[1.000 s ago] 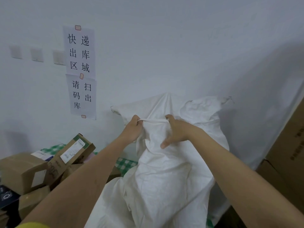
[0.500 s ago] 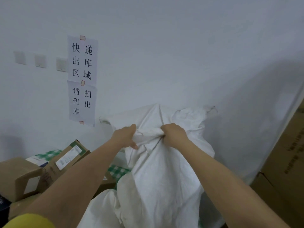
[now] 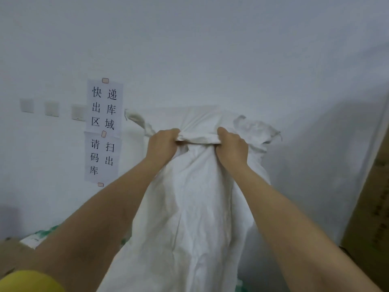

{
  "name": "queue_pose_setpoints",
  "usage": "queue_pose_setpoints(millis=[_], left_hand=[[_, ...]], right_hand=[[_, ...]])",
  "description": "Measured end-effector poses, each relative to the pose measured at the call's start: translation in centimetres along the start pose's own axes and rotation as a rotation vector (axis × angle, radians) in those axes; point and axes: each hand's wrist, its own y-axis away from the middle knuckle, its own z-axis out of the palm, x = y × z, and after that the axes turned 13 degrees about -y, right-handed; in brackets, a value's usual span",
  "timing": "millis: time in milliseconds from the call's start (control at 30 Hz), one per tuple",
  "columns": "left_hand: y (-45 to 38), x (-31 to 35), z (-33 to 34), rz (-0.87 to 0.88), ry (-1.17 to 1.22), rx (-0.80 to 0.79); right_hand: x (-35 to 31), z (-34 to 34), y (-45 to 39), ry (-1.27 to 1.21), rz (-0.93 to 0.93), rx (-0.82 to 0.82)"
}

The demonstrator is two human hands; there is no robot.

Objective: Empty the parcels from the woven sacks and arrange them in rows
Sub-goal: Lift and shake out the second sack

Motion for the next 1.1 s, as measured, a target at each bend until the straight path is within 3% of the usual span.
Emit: queue_pose_setpoints(millis=[133, 233, 333, 400, 433, 500, 600, 667, 767, 1100], left_hand=[[-3.5, 0.9, -4.2, 0.034, 0.085, 0.193], [-5.3, 1.1, -7.0, 0.098, 0.153, 0.299], [-4.7, 0.8, -8.1, 0.159, 0.197, 0.351], [-3.0, -0.2, -6.9, 0.207, 0.161, 0.367], [-1.7, -1.0, -5.7, 0.221, 0.122, 0.364], [1.8, -2.4, -2.7, 0.22, 0.071, 0.249], [8.1, -3.6, 2.6, 0.153, 0.026, -0.177], [11.6, -3.9, 5.2, 0.133, 0.065, -0.365], [14.7, -3.8, 6.5, 0.086, 0.178, -0.402], [16.4, -4.3, 5.4, -0.068, 0.302, -0.306]], right_hand=[[-1.0, -3.7, -3.3, -0.026, -0.052, 0.169], [-1.8, -5.6, -4.9, -0.2, -0.144, 0.385], [-2.2, -5.4, -4.4, -0.278, -0.246, 0.55], [-1.7, -3.8, -2.6, -0.232, -0.284, 0.564], [-1.1, -2.5, -1.0, -0.199, -0.297, 0.506], [0.6, 0.5, 3.2, -0.181, -0.253, 0.22], [3.0, 4.8, 10.3, -0.151, -0.045, -0.307], [3.6, 6.3, 13.4, -0.123, 0.035, -0.47], [3.9, 6.5, 15.3, -0.166, 0.056, -0.481], [2.9, 5.1, 15.7, -0.321, 0.037, -0.425]])
